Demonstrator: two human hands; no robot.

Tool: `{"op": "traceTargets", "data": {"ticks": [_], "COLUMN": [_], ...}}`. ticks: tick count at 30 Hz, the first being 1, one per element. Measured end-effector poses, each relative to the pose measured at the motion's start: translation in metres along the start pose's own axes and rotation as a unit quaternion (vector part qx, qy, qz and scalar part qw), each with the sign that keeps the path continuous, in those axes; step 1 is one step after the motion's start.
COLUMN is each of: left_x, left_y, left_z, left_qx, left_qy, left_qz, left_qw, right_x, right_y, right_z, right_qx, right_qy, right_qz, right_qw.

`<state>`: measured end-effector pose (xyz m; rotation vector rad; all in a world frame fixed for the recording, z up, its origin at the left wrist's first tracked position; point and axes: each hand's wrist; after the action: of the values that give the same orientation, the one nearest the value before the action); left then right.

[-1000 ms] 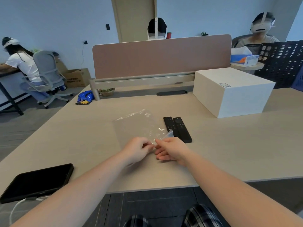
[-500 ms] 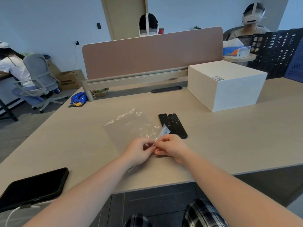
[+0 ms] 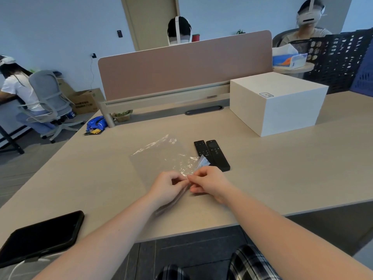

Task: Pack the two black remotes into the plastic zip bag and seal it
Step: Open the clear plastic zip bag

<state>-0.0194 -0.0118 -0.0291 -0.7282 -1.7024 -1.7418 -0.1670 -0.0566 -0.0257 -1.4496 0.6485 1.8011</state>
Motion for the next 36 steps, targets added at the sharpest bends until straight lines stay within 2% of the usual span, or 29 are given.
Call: {"op": "traceTargets", "data": {"ticks": [7, 11, 13, 16, 20, 24, 27, 31, 34, 36], "left_x": [0.007, 0.006, 0.004, 0.005, 0.015, 0.021, 0.020, 0.021, 0.018, 0.020], "left_y": [-0.002, 0.019, 0.031, 0.034, 0.034, 0.047, 0.067, 0.069, 0.072, 0.084], "left_z": [-0.002, -0.004, -0.001, 0.005, 0.008, 0.003, 0.002, 0.006, 0.007, 0.009], "left_qx": [0.006, 0.080, 0.068, 0.006, -0.014, 0.030, 0.077, 0.042, 0.010, 0.040], "left_qy": [0.007, 0.030, 0.021, -0.014, -0.046, 0.006, 0.043, 0.078, 0.089, 0.086], "left_qz": [-0.033, -0.083, -0.127, -0.142, -0.284, -0.405, -0.391, -0.383, -0.335, -0.301], "left_qw": [0.999, 0.993, 0.989, 0.990, 0.958, 0.914, 0.916, 0.920, 0.938, 0.949], "right_x": [0.000, 0.002, 0.003, 0.002, 0.000, 0.002, 0.001, 0.000, 0.000, 0.000], "right_y": [-0.001, -0.003, -0.003, -0.004, -0.002, -0.003, -0.003, -0.003, -0.003, -0.005], "right_z": [0.007, 0.009, 0.010, 0.011, 0.011, 0.009, 0.009, 0.009, 0.009, 0.008], "right_qx": [0.003, 0.053, 0.070, 0.066, 0.064, 0.077, 0.082, 0.084, 0.098, 0.111], "right_qy": [0.030, 0.037, 0.039, 0.046, 0.046, 0.035, 0.035, 0.029, 0.024, 0.021], "right_qz": [0.020, 0.030, 0.042, 0.058, 0.041, 0.037, 0.038, 0.033, 0.028, 0.026], "right_qw": [0.999, 0.997, 0.996, 0.995, 0.996, 0.996, 0.995, 0.996, 0.995, 0.993]}}
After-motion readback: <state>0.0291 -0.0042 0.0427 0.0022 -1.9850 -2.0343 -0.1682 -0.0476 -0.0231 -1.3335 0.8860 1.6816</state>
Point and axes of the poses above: each hand's wrist, its own z-axis away from the middle knuckle, its own y-axis out of the back of the hand, x = y × z, and after that the axes turned 10 degrees about -x, right-handed
